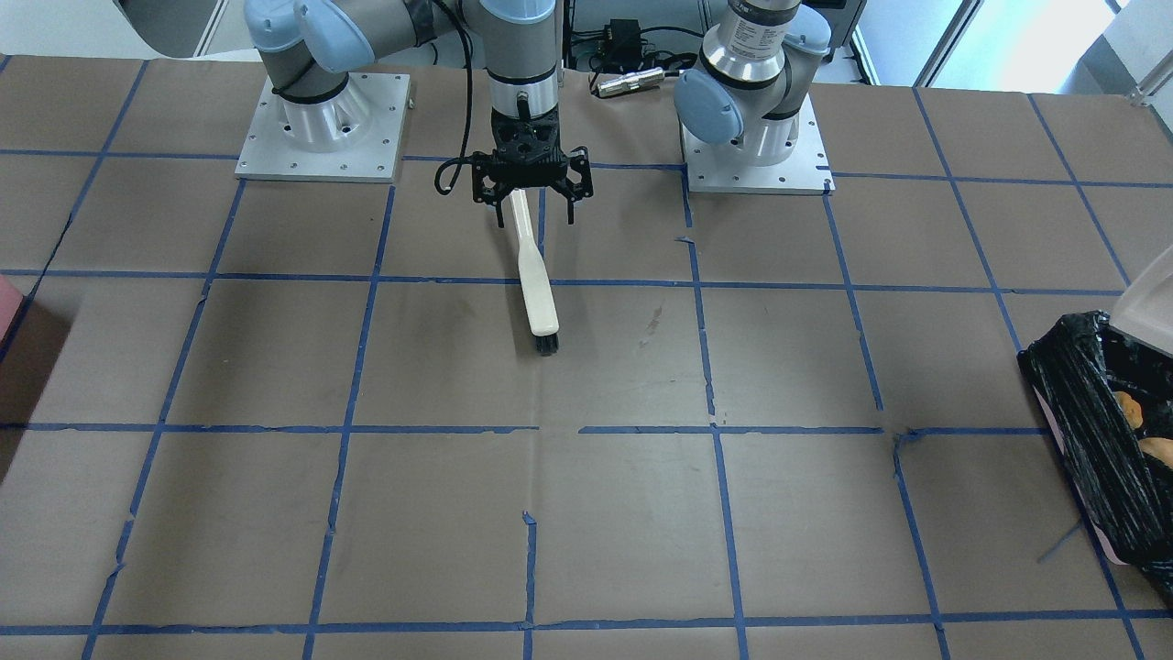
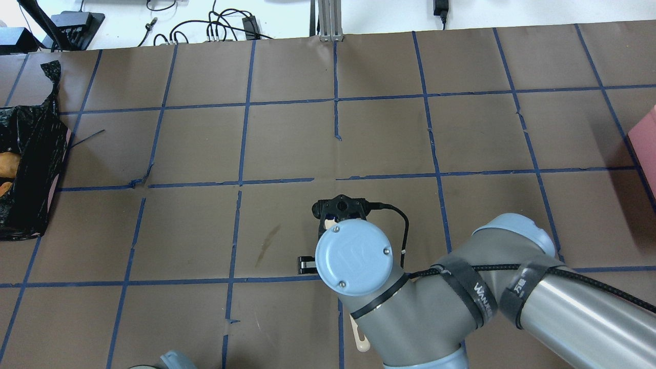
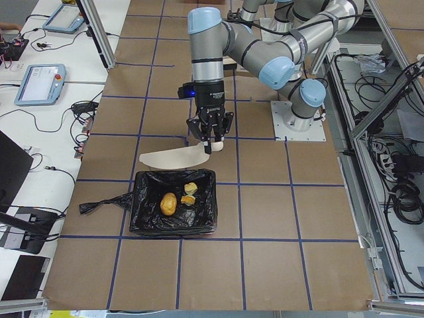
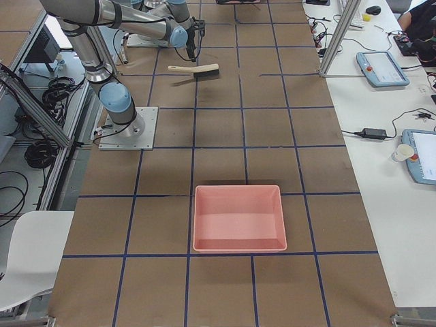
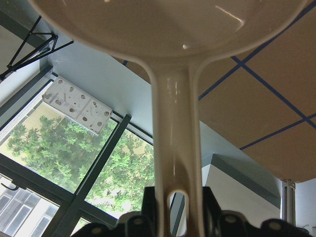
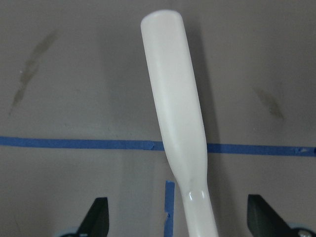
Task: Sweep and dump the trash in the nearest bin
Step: 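Lower the brush onto the table and open the right gripper, withdrawing it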
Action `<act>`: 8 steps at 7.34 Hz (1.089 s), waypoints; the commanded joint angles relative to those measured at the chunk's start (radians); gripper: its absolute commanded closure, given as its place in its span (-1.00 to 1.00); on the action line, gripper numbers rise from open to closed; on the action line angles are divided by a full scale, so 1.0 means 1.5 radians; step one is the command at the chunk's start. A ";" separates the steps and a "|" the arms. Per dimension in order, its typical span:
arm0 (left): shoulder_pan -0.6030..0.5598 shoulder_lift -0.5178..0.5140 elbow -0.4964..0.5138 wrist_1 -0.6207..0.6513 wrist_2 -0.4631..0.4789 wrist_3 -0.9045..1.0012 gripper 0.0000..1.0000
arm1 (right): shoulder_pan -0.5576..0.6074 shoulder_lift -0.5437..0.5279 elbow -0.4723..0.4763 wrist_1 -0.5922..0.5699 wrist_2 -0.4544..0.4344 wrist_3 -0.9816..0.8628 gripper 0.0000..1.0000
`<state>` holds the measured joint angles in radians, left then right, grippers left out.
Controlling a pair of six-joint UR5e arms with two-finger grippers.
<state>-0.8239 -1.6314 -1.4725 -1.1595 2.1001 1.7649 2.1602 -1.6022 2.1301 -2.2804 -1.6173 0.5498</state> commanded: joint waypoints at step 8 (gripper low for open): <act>-0.220 -0.061 -0.077 -0.108 -0.306 -0.349 0.98 | -0.427 -0.057 -0.363 0.467 0.069 -0.332 -0.99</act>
<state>-1.0815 -1.6945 -1.5750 -1.3222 1.6715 1.3726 1.5641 -1.7207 1.6555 -1.6338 -1.5261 0.0664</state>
